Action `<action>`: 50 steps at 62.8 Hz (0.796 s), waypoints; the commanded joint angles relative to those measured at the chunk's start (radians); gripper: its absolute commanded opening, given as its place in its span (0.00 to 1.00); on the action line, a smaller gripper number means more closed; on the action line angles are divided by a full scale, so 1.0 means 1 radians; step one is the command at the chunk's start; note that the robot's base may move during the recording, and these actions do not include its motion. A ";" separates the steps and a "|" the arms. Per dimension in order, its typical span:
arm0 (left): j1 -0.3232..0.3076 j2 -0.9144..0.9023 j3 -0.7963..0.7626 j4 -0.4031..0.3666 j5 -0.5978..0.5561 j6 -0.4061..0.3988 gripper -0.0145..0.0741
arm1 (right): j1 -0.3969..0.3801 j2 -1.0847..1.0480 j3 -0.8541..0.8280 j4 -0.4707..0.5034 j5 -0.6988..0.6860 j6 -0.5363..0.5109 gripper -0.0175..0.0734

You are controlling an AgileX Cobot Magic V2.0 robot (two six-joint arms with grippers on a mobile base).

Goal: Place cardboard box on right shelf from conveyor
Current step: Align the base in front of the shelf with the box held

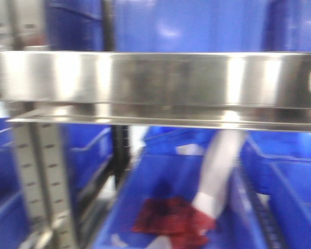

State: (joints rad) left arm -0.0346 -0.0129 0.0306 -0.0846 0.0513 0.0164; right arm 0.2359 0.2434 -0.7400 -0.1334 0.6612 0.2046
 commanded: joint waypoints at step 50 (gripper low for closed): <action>0.000 -0.011 -0.004 -0.007 -0.091 -0.005 0.03 | 0.000 0.013 -0.030 -0.016 -0.099 -0.008 0.35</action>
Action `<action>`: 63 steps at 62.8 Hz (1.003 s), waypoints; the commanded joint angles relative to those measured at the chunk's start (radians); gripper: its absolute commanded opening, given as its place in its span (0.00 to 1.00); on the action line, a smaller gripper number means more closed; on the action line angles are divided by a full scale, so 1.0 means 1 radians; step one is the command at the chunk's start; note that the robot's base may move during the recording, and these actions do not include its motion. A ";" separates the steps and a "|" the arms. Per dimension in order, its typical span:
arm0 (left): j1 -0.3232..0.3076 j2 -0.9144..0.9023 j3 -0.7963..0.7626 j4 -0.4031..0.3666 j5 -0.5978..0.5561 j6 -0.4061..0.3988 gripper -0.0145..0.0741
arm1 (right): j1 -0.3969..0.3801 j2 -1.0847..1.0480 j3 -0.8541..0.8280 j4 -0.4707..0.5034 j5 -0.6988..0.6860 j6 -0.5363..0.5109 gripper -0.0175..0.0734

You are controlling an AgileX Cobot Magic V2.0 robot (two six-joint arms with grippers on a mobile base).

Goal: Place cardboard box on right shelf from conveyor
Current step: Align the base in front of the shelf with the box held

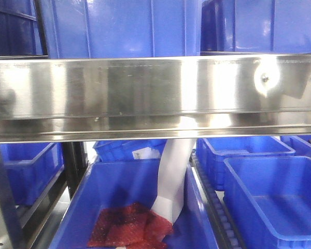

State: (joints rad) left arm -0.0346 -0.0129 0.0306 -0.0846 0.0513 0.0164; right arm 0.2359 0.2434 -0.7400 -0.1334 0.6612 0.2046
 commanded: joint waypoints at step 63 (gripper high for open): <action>0.000 -0.011 -0.004 -0.007 -0.091 -0.005 0.03 | 0.003 0.182 -0.084 0.012 -0.113 -0.110 0.35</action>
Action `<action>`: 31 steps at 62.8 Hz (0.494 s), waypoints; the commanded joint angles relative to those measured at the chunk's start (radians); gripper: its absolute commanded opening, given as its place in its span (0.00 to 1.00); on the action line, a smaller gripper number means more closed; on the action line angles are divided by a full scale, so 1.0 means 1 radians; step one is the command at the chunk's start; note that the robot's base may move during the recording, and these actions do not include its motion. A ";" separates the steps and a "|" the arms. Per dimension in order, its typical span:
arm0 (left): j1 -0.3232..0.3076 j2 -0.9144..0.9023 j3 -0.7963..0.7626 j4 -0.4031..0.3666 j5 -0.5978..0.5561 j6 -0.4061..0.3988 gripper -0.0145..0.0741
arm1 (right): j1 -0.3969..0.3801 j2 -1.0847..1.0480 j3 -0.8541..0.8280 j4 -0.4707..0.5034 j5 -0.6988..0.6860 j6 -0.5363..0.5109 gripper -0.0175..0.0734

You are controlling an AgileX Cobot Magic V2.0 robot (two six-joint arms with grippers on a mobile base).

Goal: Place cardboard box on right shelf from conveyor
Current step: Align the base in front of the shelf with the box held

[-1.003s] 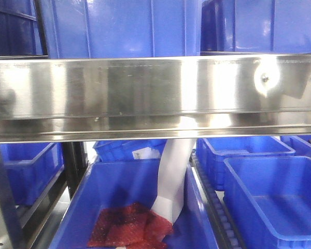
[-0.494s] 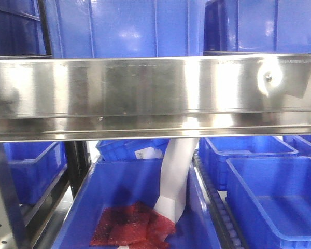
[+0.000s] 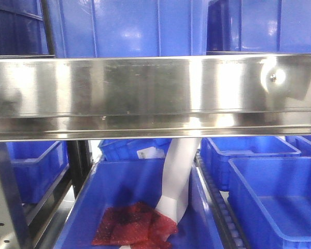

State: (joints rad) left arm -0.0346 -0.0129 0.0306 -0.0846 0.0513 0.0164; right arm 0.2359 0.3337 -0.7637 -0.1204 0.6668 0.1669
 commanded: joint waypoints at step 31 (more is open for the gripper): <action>0.000 -0.011 -0.004 -0.007 -0.091 -0.005 0.03 | 0.292 0.715 -0.463 -0.006 -0.193 -0.708 0.35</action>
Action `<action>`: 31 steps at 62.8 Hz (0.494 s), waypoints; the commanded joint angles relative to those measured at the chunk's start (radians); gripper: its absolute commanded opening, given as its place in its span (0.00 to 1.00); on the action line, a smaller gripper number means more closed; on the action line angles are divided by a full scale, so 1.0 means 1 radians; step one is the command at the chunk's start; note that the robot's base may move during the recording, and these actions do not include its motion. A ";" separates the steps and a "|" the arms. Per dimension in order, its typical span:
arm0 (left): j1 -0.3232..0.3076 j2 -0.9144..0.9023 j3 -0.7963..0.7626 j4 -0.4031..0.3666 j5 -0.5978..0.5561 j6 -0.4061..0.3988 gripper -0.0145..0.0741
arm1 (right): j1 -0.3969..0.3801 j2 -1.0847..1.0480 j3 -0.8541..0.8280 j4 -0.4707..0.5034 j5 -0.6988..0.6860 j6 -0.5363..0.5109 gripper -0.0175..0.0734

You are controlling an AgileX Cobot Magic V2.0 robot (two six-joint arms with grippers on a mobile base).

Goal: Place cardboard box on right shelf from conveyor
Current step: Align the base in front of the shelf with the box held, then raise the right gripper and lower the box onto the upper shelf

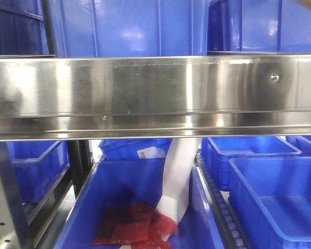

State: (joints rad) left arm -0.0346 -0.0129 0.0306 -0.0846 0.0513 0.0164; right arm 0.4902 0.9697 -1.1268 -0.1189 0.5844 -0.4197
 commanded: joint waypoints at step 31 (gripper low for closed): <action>0.000 -0.011 -0.004 -0.007 -0.091 -0.005 0.03 | 0.146 0.496 -0.353 -0.002 -0.132 -0.570 0.35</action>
State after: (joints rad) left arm -0.0346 -0.0129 0.0306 -0.0846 0.0513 0.0164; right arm 0.6281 1.4595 -1.4228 -0.1189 0.5564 -0.9131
